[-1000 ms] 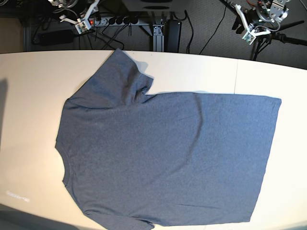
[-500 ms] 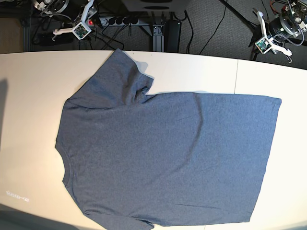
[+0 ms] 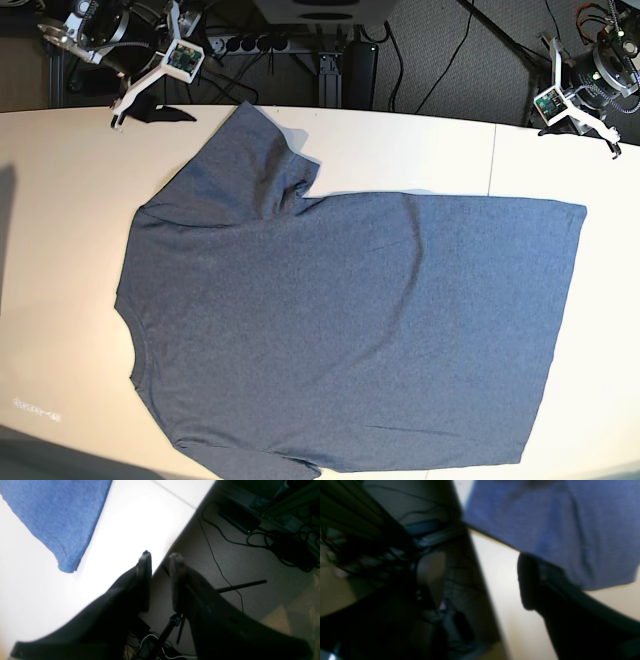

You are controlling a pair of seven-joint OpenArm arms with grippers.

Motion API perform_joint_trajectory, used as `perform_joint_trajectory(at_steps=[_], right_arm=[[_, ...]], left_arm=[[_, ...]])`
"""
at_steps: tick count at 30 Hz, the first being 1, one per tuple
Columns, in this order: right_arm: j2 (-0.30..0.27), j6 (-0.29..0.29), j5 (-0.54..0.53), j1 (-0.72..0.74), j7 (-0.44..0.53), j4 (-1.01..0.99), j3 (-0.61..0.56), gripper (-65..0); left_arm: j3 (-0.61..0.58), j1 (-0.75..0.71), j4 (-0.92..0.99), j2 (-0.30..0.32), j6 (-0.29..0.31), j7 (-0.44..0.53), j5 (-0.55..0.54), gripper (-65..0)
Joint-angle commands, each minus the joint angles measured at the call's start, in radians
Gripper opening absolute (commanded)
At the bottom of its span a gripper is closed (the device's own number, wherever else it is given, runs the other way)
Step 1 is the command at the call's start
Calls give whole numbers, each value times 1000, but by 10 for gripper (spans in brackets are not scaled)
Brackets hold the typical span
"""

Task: Fold the T-shirt properly
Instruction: 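Move the right gripper to the shoulder corner of the shirt and grasp it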

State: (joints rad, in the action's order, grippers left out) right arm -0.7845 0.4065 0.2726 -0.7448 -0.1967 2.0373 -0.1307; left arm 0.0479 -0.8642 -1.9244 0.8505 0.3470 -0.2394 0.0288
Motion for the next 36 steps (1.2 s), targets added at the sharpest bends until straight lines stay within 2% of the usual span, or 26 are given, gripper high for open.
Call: perform_joint_trajectory(at_steps=[1, 7, 12, 20, 36], right_arm=[[-32, 12, 6, 19, 17, 13, 6, -205], [-113, 13, 9, 150, 17, -4, -29, -205], [-150, 13, 22, 249, 17, -53, -106, -205], [-152, 13, 74, 305, 17, -108, -205, -205], [-151, 13, 72, 305, 62, -115, -219, -205]], left_arm=[[9, -3, -14, 14, -23, 11, -2, -484], [9, -3, -14, 14, -22, 16, -2, -484], [9, -3, -14, 14, -22, 15, -2, -484], [9, -3, -14, 14, -22, 15, -2, -484], [9, -3, -14, 14, -22, 26, -2, -484]])
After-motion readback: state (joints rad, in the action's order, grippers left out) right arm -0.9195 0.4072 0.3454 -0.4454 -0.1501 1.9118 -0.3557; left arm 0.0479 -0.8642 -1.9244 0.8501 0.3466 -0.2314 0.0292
